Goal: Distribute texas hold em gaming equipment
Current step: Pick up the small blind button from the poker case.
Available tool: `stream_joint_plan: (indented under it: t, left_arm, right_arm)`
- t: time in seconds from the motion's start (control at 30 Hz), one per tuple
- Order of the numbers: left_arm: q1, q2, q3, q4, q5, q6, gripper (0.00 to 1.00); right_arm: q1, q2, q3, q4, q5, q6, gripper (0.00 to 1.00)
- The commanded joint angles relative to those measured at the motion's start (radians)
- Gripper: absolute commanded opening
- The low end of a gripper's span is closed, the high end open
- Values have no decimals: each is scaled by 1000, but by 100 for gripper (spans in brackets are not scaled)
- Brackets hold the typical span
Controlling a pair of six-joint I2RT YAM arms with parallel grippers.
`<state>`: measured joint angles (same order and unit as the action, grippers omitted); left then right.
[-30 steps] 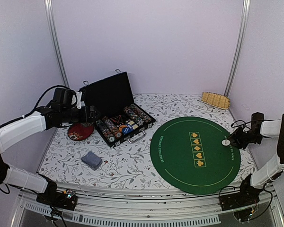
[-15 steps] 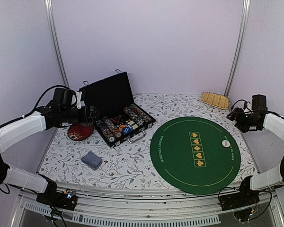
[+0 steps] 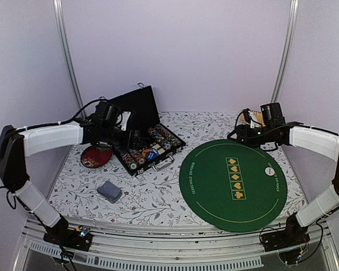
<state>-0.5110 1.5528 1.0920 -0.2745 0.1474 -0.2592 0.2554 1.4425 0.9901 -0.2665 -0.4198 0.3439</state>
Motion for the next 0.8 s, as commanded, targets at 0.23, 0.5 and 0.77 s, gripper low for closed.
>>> stream_joint_plan:
  t: [0.23, 0.5, 0.77]
  left_arm:
    - [-89, 384, 330, -227, -135, 127, 72]
    - [-98, 525, 393, -259, -198, 141, 67]
    - [-100, 561, 411, -248, -217, 149, 53]
  right_arm:
    - [58, 81, -34, 145, -94, -3, 68]
    - [58, 116, -48, 163, -103, -1, 68]
    - [58, 138, -40, 162, -105, -5, 68]
